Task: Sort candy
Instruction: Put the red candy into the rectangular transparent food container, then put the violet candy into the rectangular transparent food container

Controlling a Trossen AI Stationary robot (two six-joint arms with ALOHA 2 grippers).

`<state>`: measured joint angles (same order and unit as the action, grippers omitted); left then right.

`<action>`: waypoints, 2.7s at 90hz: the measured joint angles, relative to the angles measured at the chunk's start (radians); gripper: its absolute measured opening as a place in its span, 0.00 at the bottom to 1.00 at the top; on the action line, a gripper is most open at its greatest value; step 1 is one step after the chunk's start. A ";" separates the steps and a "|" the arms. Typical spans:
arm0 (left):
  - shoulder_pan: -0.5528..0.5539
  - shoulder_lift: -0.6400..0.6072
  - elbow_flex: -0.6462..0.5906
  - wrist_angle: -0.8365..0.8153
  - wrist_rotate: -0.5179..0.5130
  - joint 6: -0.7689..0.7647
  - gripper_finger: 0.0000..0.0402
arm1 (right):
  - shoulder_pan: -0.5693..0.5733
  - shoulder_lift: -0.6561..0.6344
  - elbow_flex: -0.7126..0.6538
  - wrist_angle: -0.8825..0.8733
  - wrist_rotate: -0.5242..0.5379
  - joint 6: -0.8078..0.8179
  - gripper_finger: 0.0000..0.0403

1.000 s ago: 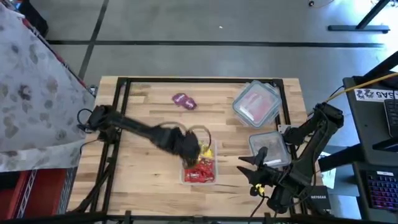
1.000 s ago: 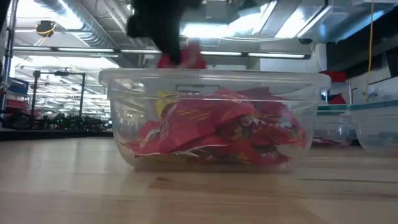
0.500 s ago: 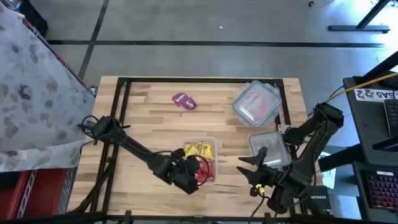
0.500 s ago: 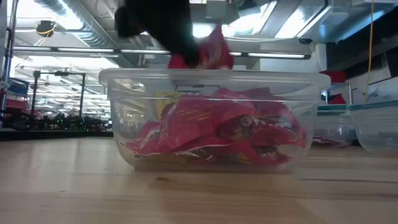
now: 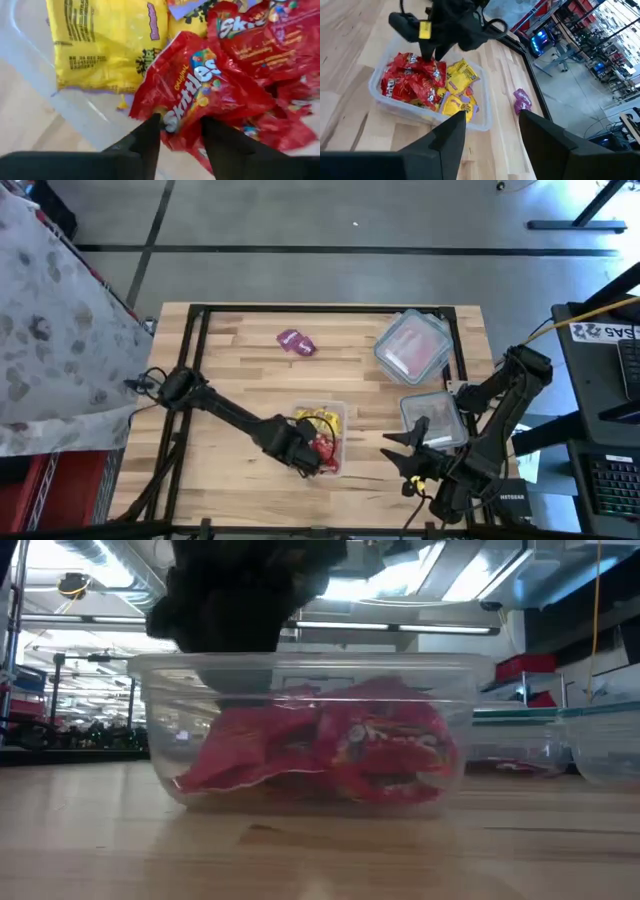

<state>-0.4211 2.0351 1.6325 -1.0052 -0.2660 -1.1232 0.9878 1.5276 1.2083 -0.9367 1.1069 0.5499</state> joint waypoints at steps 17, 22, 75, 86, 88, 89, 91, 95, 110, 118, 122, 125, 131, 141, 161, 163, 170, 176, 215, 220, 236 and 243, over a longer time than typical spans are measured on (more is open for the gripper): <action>0.004 -0.029 0.063 0.005 0.007 -0.017 0.35 | 0.000 0.000 0.000 -0.002 0.000 0.000 0.43; 0.004 -0.029 0.080 0.011 -0.009 0.005 0.35 | 0.000 0.000 0.000 -0.002 0.000 0.001 0.43; 0.413 -0.059 0.067 -0.014 -0.344 0.300 0.35 | 0.000 0.000 0.000 -0.011 0.026 -0.034 0.43; 0.544 -0.058 0.000 0.155 -0.189 0.411 0.35 | 0.000 0.000 0.000 -0.022 0.026 -0.035 0.43; 0.564 -0.058 -0.016 0.187 -0.163 0.428 0.35 | 0.000 0.000 0.000 -0.025 0.025 -0.035 0.43; 0.574 -0.058 -0.022 0.203 -0.152 0.433 0.35 | 0.000 0.000 0.000 -0.027 0.025 -0.035 0.43; 0.593 -0.058 -0.034 0.230 -0.130 0.449 0.35 | 0.000 0.000 0.000 -0.030 0.024 -0.035 0.43; 0.627 -0.057 -0.060 0.275 -0.102 0.471 0.35 | 0.000 0.000 0.000 -0.034 0.023 -0.035 0.43; 0.724 -0.057 -0.126 0.349 -0.033 0.572 0.35 | 0.000 0.000 0.000 -0.050 0.019 -0.035 0.43; 0.748 -0.057 -0.152 0.373 -0.022 0.633 0.35 | 0.000 0.000 0.000 -0.057 0.019 -0.035 0.43; 0.756 -0.057 -0.159 0.372 -0.022 0.637 0.36 | 0.000 0.000 0.000 -0.059 0.021 -0.035 0.43; 0.759 -0.057 -0.164 0.375 -0.022 0.644 0.37 | 0.000 0.000 0.000 -0.060 0.025 -0.035 0.43; 0.764 -0.057 -0.175 0.378 -0.022 0.665 0.40 | 0.000 0.000 0.000 -0.060 0.027 -0.035 0.43; 0.764 -0.056 -0.187 0.386 -0.022 0.663 0.49 | 0.000 0.000 0.000 -0.060 0.027 -0.035 0.43; 0.753 -0.056 -0.250 0.486 -0.021 0.720 0.60 | 0.000 0.000 0.000 -0.063 0.029 -0.038 0.43; 0.753 -0.056 -0.258 0.495 -0.020 0.730 0.60 | 0.000 0.000 0.000 -0.063 0.029 -0.039 0.43; 0.754 -0.056 -0.291 0.526 -0.023 0.741 0.59 | 0.000 0.000 0.000 -0.063 0.030 -0.039 0.43; 0.756 -0.055 -0.314 0.534 -0.029 0.749 0.58 | 0.000 0.000 0.000 -0.063 0.030 -0.039 0.43; 0.747 -0.055 -0.362 0.578 -0.048 0.731 0.07 | 0.000 0.000 0.000 -0.061 0.029 -0.034 0.43; 0.736 -0.055 -0.359 0.571 -0.058 0.731 0.03 | 0.000 0.000 0.000 -0.061 0.026 -0.033 0.43; 0.660 -0.083 -0.258 0.430 -0.061 0.733 0.01 | 0.000 0.000 0.000 -0.062 0.014 -0.032 0.43; 0.609 -0.106 -0.196 0.340 -0.086 0.700 0.00 | 0.000 0.000 0.000 -0.059 0.014 -0.031 0.43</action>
<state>0.1884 1.9295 1.4361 -0.6654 -0.3518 -0.4235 0.9878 1.5276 1.2083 -0.9961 1.1206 0.5186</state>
